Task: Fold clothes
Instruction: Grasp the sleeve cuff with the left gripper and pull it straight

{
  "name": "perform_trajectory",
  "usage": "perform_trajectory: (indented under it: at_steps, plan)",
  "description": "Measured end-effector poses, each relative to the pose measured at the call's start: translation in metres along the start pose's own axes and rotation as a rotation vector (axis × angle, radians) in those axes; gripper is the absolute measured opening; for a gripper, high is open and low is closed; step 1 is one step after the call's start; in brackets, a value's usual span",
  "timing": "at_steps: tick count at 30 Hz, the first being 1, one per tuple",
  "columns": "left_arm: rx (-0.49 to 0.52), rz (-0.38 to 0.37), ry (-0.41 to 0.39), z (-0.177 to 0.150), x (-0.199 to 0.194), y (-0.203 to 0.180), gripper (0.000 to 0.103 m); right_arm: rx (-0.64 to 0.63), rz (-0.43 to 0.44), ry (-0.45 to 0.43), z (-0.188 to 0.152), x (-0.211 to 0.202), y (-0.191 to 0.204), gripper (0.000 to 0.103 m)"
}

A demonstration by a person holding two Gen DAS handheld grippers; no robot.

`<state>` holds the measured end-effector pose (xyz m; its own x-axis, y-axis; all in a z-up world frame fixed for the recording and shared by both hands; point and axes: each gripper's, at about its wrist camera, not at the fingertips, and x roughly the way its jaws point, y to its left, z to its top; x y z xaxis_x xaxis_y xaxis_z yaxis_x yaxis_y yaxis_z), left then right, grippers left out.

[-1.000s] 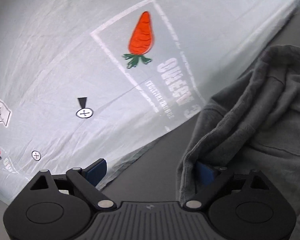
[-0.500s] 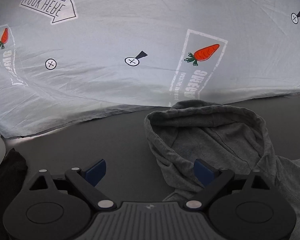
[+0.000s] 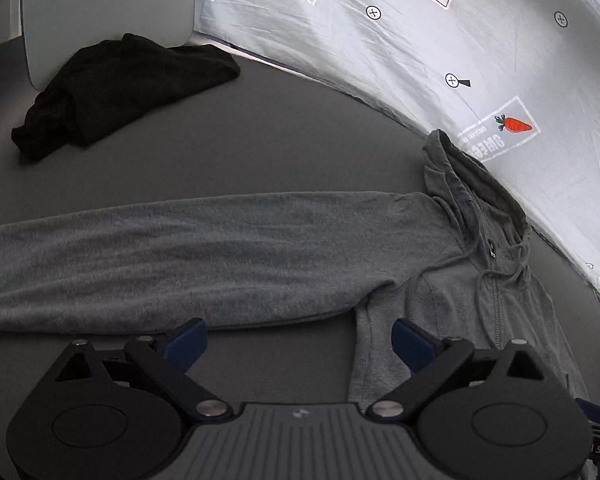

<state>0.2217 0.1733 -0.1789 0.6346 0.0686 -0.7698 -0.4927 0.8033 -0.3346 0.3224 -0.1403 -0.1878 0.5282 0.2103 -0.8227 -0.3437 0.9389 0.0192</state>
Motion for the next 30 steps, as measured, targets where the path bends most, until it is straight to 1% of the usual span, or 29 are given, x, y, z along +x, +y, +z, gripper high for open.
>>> perform_trajectory:
  at_steps: [1, 4, 7, 9, 11, 13, 15, 18, 21, 24, 26, 29, 30]
  plan:
    - [-0.024, 0.004, -0.01, 0.0, -0.004, 0.009, 0.098, 0.014, 0.014, 0.007, -0.005, 0.0, 0.005, 0.097]
    - [-0.026, 0.062, -0.043, -0.001, -0.016, 0.029, 0.098, 0.056, 0.044, 0.031, -0.021, 0.001, 0.02, 0.097]
    - [-0.044, 0.09, -0.04, -0.002, -0.022, 0.053, 0.098, 0.06, 0.017, 0.065, -0.04, 0.003, 0.039, 0.097]
    - [-0.087, 0.089, -0.035, -0.002, -0.027, 0.076, 0.098, 0.075, 0.006, 0.091, -0.052, 0.006, 0.05, 0.097]
    - [-0.135, 0.102, -0.053, -0.001, -0.035, 0.099, 0.097, 0.097, -0.004, 0.112, -0.06, 0.01, 0.06, 0.097]
    - [-0.183, 0.105, -0.084, 0.0, -0.042, 0.121, 0.093, 0.104, -0.031, 0.108, -0.066, 0.011, 0.069, 0.097]
    - [-0.23, 0.098, -0.097, 0.002, -0.046, 0.144, 0.079, 0.112, -0.06, 0.097, -0.072, 0.011, 0.077, 0.098]
    - [-0.304, 0.092, -0.08, 0.001, -0.05, 0.176, 0.061, 0.151, -0.089, 0.078, -0.076, 0.01, 0.082, 0.1]
    - [-0.345, 0.078, -0.088, -0.003, -0.058, 0.199, 0.058, 0.192, -0.117, 0.06, -0.082, 0.008, 0.084, 0.102]
    - [-0.384, 0.102, -0.101, -0.004, -0.062, 0.218, 0.056, 0.218, -0.137, 0.051, -0.085, 0.006, 0.086, 0.102]
    - [-0.408, 0.131, -0.103, -0.003, -0.062, 0.228, 0.056, 0.226, -0.148, 0.046, -0.087, 0.006, 0.087, 0.102]
    - [-0.423, 0.166, -0.088, -0.003, -0.061, 0.242, 0.056, 0.232, -0.158, 0.043, -0.087, 0.006, 0.089, 0.103]
    - [-0.426, 0.161, -0.078, -0.003, -0.061, 0.244, 0.056, 0.236, -0.16, 0.043, -0.087, 0.006, 0.089, 0.103]
